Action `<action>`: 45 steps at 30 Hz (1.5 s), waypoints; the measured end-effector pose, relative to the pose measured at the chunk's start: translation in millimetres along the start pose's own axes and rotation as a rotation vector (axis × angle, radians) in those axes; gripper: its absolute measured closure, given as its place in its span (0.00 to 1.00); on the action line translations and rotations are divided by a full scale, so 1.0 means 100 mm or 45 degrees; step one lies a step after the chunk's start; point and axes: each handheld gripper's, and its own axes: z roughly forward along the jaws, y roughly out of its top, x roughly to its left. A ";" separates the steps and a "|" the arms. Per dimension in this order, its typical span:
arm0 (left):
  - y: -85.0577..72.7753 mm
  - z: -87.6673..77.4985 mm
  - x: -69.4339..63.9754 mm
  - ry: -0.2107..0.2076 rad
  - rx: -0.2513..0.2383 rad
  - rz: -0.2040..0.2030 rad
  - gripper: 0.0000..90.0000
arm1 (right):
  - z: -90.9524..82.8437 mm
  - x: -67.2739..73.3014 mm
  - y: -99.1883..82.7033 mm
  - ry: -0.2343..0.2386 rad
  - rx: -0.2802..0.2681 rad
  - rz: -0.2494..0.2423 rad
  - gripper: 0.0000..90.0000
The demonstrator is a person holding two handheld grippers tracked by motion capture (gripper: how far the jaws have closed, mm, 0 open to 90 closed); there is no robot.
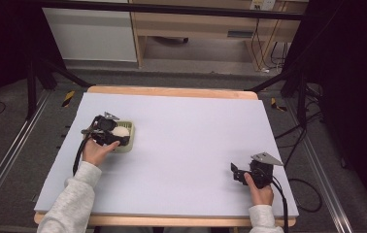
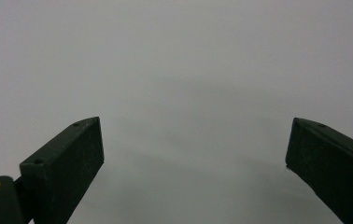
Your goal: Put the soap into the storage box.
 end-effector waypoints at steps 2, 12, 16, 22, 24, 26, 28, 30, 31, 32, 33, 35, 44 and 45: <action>-0.01 0.01 0.00 0.004 -0.002 -0.001 0.27 | 0.00 0.00 0.00 0.000 0.000 0.000 0.05; -0.04 0.06 0.02 0.009 0.000 -0.009 0.27 | 0.00 0.00 0.00 0.000 0.000 0.000 0.05; -0.04 0.07 0.02 0.012 0.002 -0.005 0.27 | 0.00 0.00 0.00 0.000 0.000 -0.001 0.05; -0.07 0.06 0.02 0.018 -0.017 -0.015 0.26 | 0.00 0.00 0.00 0.001 0.000 -0.001 0.05; -0.06 0.01 0.03 0.005 -0.045 -0.018 0.21 | 0.00 0.00 0.00 0.001 -0.001 -0.001 0.05; -0.06 -0.05 0.03 0.000 -0.071 -0.018 0.18 | 0.00 0.00 0.00 0.000 0.000 -0.002 0.05; -0.08 -0.12 0.03 -0.005 -0.087 -0.009 0.15 | 0.00 0.00 0.00 -0.005 -0.004 -0.006 0.05; -0.11 -0.18 0.03 -0.014 -0.095 -0.007 0.12 | 0.00 0.00 0.00 -0.005 -0.004 -0.007 0.05; -0.13 -0.22 0.03 -0.015 -0.112 -0.005 0.12 | 0.00 0.00 0.00 -0.005 -0.003 -0.005 0.05; -0.15 -0.25 0.03 -0.020 -0.129 -0.008 0.12 | 0.00 0.00 0.00 -0.005 -0.003 -0.004 0.05; -0.18 -0.28 0.03 -0.022 -0.145 -0.018 0.12 | 0.00 0.00 0.00 -0.008 -0.006 -0.006 0.05; -0.23 -0.33 0.04 -0.030 -0.165 -0.033 0.12 | 0.00 0.00 0.00 -0.010 -0.007 -0.008 0.05; -0.56 -0.55 0.03 -0.043 -0.238 -0.083 0.13 | -0.01 0.00 0.00 -0.011 -0.013 -0.007 0.05; -0.61 -0.57 0.03 -0.040 -0.240 -0.088 0.13 | -0.01 0.00 0.00 -0.011 -0.013 -0.007 0.05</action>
